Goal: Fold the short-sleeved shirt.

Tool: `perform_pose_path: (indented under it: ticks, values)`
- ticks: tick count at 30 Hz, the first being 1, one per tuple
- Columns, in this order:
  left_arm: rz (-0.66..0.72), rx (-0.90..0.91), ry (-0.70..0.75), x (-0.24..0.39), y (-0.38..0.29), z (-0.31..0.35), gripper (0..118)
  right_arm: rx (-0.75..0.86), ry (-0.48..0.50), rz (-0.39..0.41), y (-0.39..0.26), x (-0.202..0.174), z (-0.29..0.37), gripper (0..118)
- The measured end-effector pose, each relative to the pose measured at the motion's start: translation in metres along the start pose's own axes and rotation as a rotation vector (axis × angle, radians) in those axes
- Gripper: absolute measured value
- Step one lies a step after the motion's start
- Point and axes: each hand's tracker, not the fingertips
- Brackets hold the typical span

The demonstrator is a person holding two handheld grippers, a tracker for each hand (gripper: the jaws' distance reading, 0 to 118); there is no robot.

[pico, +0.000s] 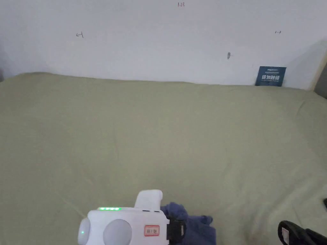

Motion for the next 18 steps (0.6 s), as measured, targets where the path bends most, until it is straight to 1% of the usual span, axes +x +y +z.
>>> perform_pose_path:
  ticks: [2, 3, 4, 5, 6, 8, 10, 13, 14, 16, 17, 18]
  values:
    - [0.004, -0.054, -0.048, 0.002, -0.005, -0.025, 9, -0.005, -0.015, -0.003, -0.003, 0.004, 0.002, 0]
    - [0.027, -0.081, -0.048, 0.001, -0.006, -0.038, 19, -0.011, -0.022, -0.007, -0.005, 0.006, 0.002, 0]
    - [0.044, -0.105, -0.083, -0.003, -0.006, -0.047, 40, -0.019, -0.027, -0.014, -0.006, 0.008, 0.001, 0]
    - [0.076, -0.123, -0.130, -0.007, -0.007, -0.052, 67, -0.024, -0.027, -0.019, -0.007, 0.010, 0.000, 0]
    - [0.135, -0.134, -0.176, -0.012, -0.009, -0.050, 81, -0.031, -0.031, -0.027, -0.008, 0.011, -0.001, 0]
    - [0.225, -0.057, -0.228, -0.021, -0.010, -0.034, 81, -0.038, -0.032, -0.036, -0.008, 0.011, -0.002, 0]
    - [0.249, 0.061, -0.283, -0.032, -0.011, -0.008, 81, -0.034, -0.022, -0.038, -0.009, 0.010, -0.001, 0]
    - [0.271, 0.174, -0.286, -0.053, -0.024, 0.017, 77, -0.043, -0.012, -0.031, -0.009, 0.007, -0.004, 0]
    - [0.269, 0.178, -0.287, -0.060, -0.030, 0.019, 69, -0.043, -0.012, -0.028, -0.010, 0.006, -0.005, 0]
    - [0.288, 0.169, -0.277, -0.073, -0.042, 0.014, 15, -0.038, -0.005, -0.027, -0.010, 0.004, -0.006, 0]
    - [0.299, 0.162, -0.279, -0.072, -0.046, 0.006, 8, -0.036, 0.000, -0.030, -0.010, 0.003, -0.006, 0]
    - [0.297, 0.153, -0.289, -0.071, -0.052, -0.003, 8, -0.034, 0.005, -0.033, -0.010, 0.003, -0.007, 0]
